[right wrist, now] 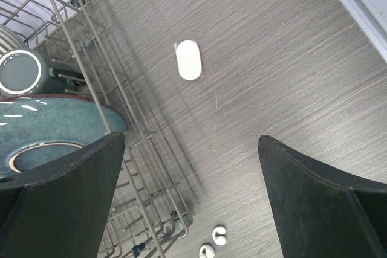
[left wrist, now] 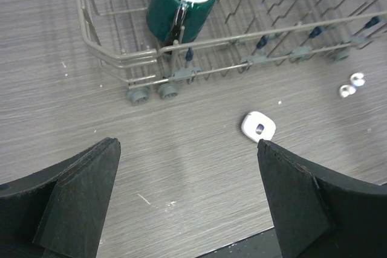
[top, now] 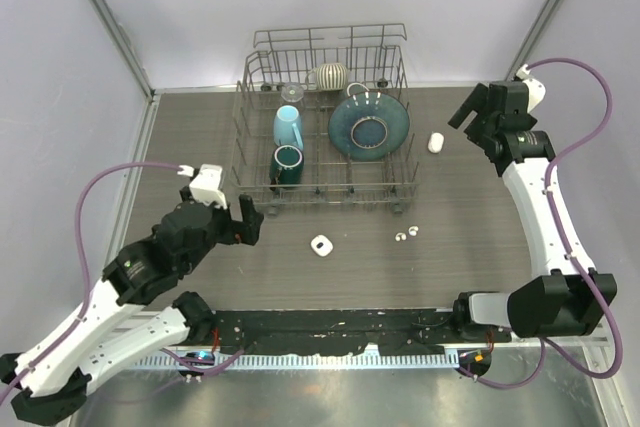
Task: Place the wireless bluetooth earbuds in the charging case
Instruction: Pick up the charging case at the center of the board.
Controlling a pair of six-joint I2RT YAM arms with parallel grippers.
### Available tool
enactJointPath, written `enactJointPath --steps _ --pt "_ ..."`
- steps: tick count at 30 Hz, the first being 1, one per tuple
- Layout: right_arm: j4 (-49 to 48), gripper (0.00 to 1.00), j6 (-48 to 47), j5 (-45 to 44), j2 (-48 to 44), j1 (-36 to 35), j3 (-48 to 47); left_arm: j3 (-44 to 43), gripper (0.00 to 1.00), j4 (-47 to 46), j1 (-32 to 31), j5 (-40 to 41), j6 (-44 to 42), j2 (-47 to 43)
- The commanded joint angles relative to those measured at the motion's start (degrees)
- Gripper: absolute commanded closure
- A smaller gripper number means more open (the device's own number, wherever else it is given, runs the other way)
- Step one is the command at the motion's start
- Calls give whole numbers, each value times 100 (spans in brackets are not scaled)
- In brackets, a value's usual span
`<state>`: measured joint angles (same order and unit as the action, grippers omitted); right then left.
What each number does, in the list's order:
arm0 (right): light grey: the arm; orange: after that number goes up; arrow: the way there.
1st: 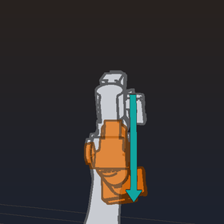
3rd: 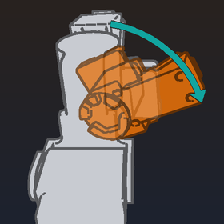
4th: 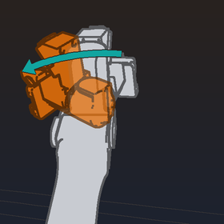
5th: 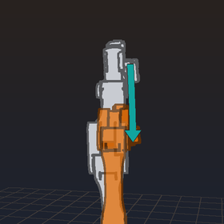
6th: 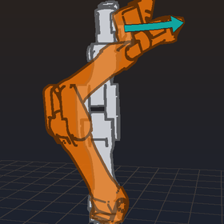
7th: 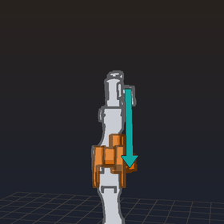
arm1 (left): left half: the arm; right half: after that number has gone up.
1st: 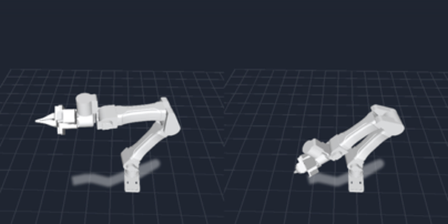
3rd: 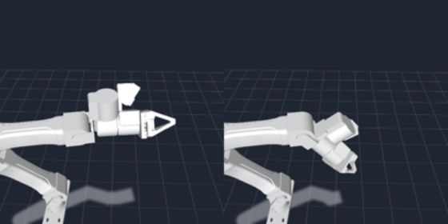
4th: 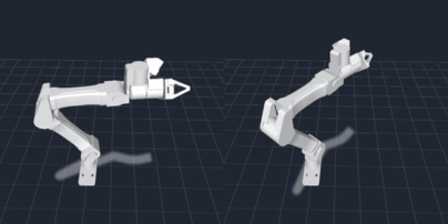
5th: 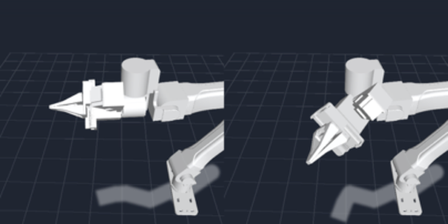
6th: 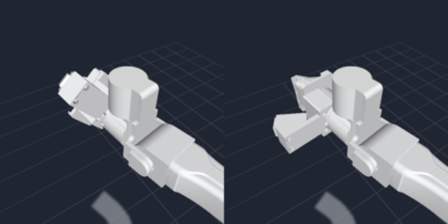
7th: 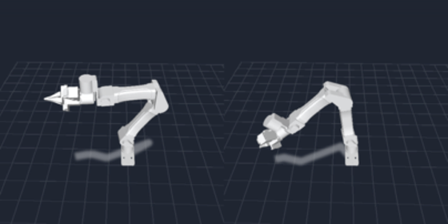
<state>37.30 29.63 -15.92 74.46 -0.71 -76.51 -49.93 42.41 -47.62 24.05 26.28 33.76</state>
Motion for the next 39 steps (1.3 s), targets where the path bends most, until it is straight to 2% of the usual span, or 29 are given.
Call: enactJointPath --steps 1,5,8,10,16,21,23,26,30,33,39 --pt "-347 2 -299 -166 -116 1 49 -139 0 179 42 73 -159 561" --pt "-285 2 -238 -105 384 352 -57 -218 0 258 147 -32 -53 956" --pt "-433 2 -185 326 666 685 -57 61 0 171 217 38 -1 1044" --pt "-565 3 -238 458 780 870 -57 62 0 197 253 -268 17 1098" --pt "-882 7 -405 598 1421 994 -127 141 0 40 288 -173 -26 624" --pt "-1049 12 -440 696 2343 994 -408 168 0 -110 516 -770 -185 368" --pt "-1198 14 -458 1002 2616 985 -487 151 0 -128 639 -1024 -220 438" --pt "-1243 16 -493 1188 3179 819 -829 150 0 -216 1016 -1594 -255 553" --pt "-1076 15 -528 1004 3768 529 -1461 151 0 -356 1683 -2253 -325 614" --pt "-1023 16 -476 951 4120 388 -1743 150 0 -470 1843 -2631 -395 597" --pt "-1005 16 -484 679 4480 185 -1867 115 0 -594 1861 -2818 -378 597"
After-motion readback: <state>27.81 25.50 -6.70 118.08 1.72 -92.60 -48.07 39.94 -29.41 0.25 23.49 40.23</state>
